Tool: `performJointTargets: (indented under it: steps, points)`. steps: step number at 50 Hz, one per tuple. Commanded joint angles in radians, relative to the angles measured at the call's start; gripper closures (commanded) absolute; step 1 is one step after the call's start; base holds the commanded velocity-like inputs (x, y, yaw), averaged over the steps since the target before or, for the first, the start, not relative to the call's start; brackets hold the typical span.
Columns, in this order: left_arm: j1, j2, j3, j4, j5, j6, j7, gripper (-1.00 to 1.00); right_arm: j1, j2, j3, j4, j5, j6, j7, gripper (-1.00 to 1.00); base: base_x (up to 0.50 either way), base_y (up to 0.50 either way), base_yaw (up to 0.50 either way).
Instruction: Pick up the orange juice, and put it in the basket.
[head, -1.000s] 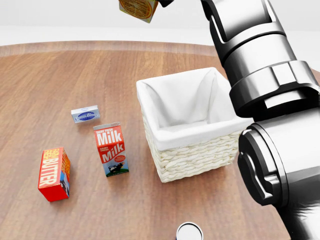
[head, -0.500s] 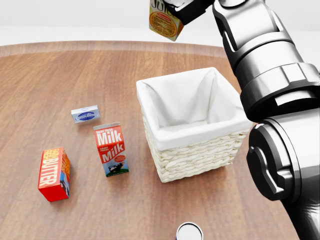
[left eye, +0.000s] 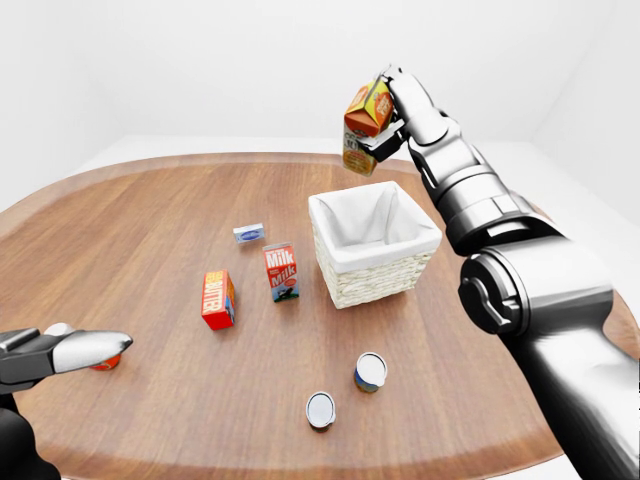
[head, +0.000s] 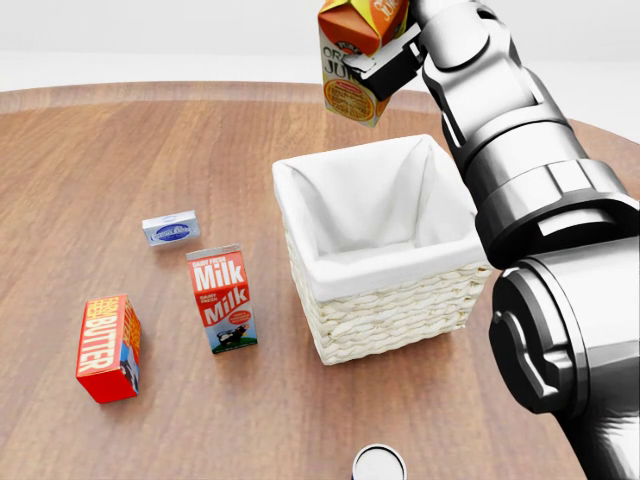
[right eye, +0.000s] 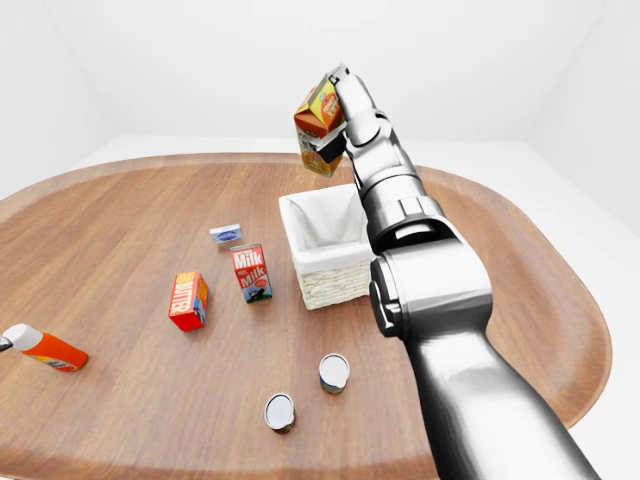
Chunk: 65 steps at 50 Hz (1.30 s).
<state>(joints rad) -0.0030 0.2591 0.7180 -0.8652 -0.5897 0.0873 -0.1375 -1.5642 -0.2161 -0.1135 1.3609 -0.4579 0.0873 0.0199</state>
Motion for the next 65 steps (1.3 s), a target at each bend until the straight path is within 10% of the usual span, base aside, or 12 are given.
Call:
performJointTargets:
  steps: [1,65]
  points:
    - [0.001,-0.003,-0.007,0.005,0.008,0.000,-0.004,-1.00,0.016,-0.004,-0.019,-0.011,-0.044,0.000,-0.052,1.00,0.00,0.00,0.00]
    - [0.003,-0.006,-0.004,0.002,0.005,0.000,-0.005,-1.00,0.127,0.042,-0.103,0.000,0.085,0.000,-0.143,1.00,0.00,0.00,0.00]
